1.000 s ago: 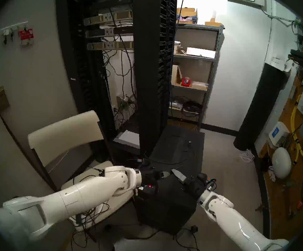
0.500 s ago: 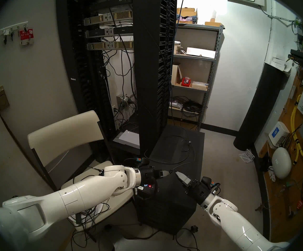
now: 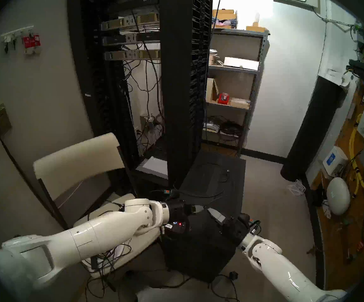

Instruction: Insert the cable into the workstation's USB slot

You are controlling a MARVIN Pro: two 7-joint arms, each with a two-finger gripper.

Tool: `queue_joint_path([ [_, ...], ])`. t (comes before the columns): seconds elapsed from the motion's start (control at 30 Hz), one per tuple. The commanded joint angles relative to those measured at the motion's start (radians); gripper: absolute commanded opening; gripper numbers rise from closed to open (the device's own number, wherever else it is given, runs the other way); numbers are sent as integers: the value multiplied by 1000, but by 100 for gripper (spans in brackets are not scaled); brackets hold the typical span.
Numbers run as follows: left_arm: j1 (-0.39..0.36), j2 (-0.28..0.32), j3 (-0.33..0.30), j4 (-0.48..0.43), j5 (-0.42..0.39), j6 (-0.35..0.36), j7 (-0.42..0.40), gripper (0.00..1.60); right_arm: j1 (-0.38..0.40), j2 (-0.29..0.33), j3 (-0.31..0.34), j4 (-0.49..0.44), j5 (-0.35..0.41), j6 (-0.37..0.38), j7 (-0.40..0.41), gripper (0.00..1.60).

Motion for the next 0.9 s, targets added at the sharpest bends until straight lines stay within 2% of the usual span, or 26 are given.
queue_joint_path([
  [0.0, -4, 1, -2, -23, 3, -2, -1, 0, 51, -12, 3, -7, -1, -5, 18, 97],
  [0.2, 2, 5, 4, -29, 5, -6, -1, 0, 61, -15, 5, -2, -5, -6, 32, 95],
  [0.3, 3, 6, 5, -30, 5, -8, -1, 0, 64, -16, 2, 2, -7, -4, 36, 89],
  [0.33, 3, 7, 5, -32, 4, -9, 0, 0, 65, -21, 3, 5, -3, -2, 37, 81],
  [0.37, 4, 8, 5, -36, 4, -11, 1, 0, 71, -19, -9, 7, -19, -5, 43, 80],
  [0.63, 7, 16, 1, -49, -1, -19, 7, 0, 70, -27, -24, 5, -19, 2, 43, 78],
  [0.67, 7, 18, 1, -50, -2, -19, 7, 0, 69, -27, -25, 6, -19, 0, 44, 71],
  [0.7, 8, 20, 0, -53, -2, -21, 8, 0, 67, -27, -27, 3, -19, -3, 39, 48],
  [0.73, 8, 20, 0, -53, -2, -21, 8, 0, 67, -27, -27, 3, -19, -3, 39, 48],
  [0.83, 9, 24, -2, -56, -5, -24, 11, 0, 63, -26, -26, -1, -19, -7, 37, 33],
  [0.87, 9, 25, -3, -56, -5, -26, 13, 0, 58, -22, -24, -8, -18, -8, 33, 14],
])
